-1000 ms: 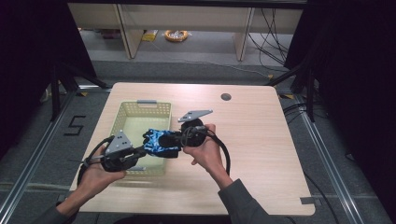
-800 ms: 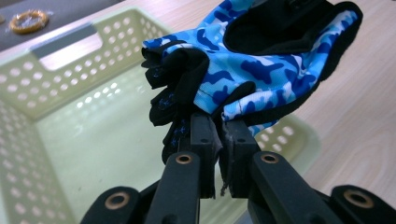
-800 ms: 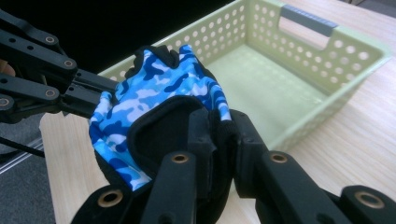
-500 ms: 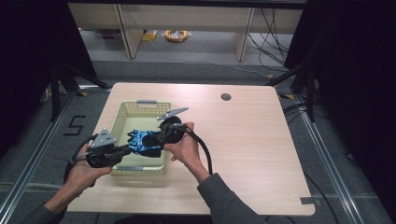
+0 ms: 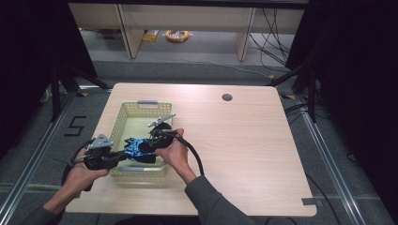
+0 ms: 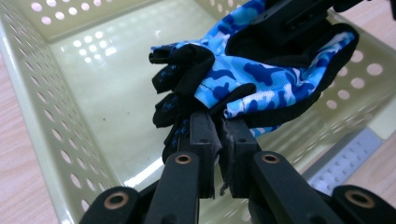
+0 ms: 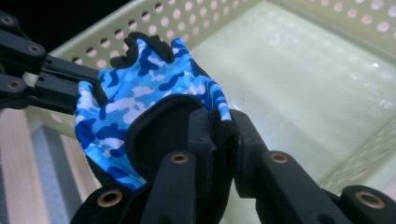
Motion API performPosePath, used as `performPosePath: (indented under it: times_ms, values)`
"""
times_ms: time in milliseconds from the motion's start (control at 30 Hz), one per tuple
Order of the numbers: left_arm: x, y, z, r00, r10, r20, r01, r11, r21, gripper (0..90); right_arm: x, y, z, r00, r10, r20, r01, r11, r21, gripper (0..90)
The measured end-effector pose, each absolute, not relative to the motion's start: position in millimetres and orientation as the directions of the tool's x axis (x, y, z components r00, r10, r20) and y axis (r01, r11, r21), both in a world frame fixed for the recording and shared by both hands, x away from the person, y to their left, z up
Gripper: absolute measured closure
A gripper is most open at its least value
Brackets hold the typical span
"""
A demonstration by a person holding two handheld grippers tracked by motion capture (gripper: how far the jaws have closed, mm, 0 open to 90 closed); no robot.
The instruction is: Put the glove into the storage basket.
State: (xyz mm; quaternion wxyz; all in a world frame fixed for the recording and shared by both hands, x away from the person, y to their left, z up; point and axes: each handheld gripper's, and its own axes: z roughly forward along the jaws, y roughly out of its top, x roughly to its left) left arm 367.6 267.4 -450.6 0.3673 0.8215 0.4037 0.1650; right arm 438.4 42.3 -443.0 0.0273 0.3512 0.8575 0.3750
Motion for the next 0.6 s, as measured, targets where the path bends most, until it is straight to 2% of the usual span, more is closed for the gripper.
performPosePath:
  times_ms: [367,400,467,533,600]
  values:
    - [371.7,270.3,-457.4,0.634,0.773,-0.015,0.577,-0.459,0.675,82.5,436.2,52.4,-453.3,-0.766,0.616,0.185,0.572,0.522,0.632,79.9]
    - [371.0,269.2,-458.7,0.627,0.778,-0.036,0.588,-0.442,0.677,82.4,436.4,52.9,-454.0,-0.771,0.606,0.195,0.572,0.525,0.630,79.8]
    - [371.1,268.7,-458.4,0.628,0.777,-0.032,0.585,-0.445,0.679,82.2,435.9,52.9,-454.3,-0.775,0.611,0.160,0.553,0.535,0.639,79.6]
    - [372.2,270.6,-456.0,0.638,0.770,-0.023,0.583,-0.464,0.667,81.0,434.8,54.0,-454.0,-0.763,0.624,0.172,0.574,0.530,0.624,79.3]
    - [371.2,268.2,-457.4,0.624,0.781,-0.027,0.586,-0.445,0.677,80.1,436.5,54.1,-455.5,-0.779,0.605,0.165,0.554,0.542,0.632,78.6]
